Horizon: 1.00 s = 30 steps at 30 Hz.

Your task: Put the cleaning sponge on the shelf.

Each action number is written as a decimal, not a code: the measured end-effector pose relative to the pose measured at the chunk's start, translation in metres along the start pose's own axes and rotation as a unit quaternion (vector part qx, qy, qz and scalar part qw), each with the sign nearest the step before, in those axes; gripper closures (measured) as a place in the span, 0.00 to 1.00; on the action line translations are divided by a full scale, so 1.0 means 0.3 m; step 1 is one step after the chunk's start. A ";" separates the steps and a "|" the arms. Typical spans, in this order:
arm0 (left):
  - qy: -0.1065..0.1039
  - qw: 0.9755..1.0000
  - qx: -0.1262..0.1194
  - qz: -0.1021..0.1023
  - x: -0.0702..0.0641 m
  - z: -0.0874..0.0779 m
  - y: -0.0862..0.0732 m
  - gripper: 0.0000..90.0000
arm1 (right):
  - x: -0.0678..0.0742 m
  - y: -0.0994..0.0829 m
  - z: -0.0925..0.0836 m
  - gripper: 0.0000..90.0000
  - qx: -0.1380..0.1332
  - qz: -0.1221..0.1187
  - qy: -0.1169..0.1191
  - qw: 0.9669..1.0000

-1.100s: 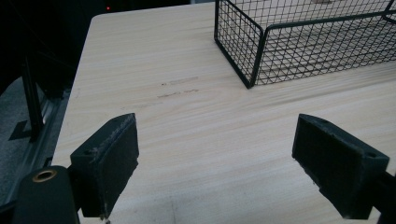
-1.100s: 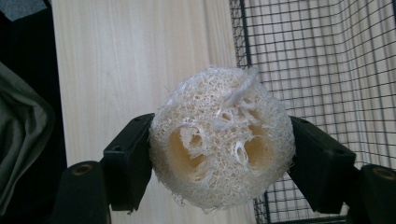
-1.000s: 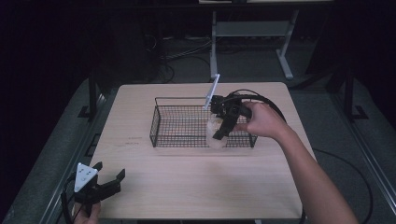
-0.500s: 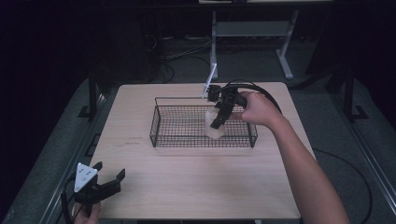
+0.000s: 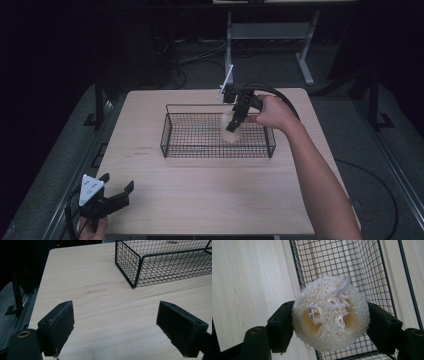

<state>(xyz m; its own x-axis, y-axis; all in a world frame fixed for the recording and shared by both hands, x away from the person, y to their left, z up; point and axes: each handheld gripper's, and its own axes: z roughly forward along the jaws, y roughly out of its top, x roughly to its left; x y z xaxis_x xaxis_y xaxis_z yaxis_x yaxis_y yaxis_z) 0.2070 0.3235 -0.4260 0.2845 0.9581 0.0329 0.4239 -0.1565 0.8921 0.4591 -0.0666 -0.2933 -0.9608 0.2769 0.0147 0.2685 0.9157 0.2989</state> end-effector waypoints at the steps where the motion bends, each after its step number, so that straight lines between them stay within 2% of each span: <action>1: 0.000 1.000 0.000 0.000 -0.001 0.000 0.000 0.15 | -0.003 0.000 0.002 0.31 0.000 0.002 0.001 1.000; 13: 0.000 1.000 0.001 -0.002 -0.003 0.007 0.001 0.15 | -0.057 -0.006 0.043 0.31 0.002 0.022 0.005 1.000; 22: -0.001 1.000 0.002 0.003 -0.003 0.008 0.003 0.15 | -0.082 -0.010 0.082 0.31 0.003 0.026 0.005 1.000; 30: -0.002 1.000 -0.002 0.000 -0.003 0.006 0.002 0.15 | -0.105 -0.039 0.129 0.31 0.007 0.046 0.010 0.999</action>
<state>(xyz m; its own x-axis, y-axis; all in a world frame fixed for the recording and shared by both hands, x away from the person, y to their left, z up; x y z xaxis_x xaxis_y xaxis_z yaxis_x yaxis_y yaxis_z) 0.2085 0.3221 -0.4262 0.2876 0.9572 0.0322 0.4210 -0.1566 0.8934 0.4891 -0.0747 -0.3340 -0.9330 0.3548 0.0606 0.3570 0.8907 0.2815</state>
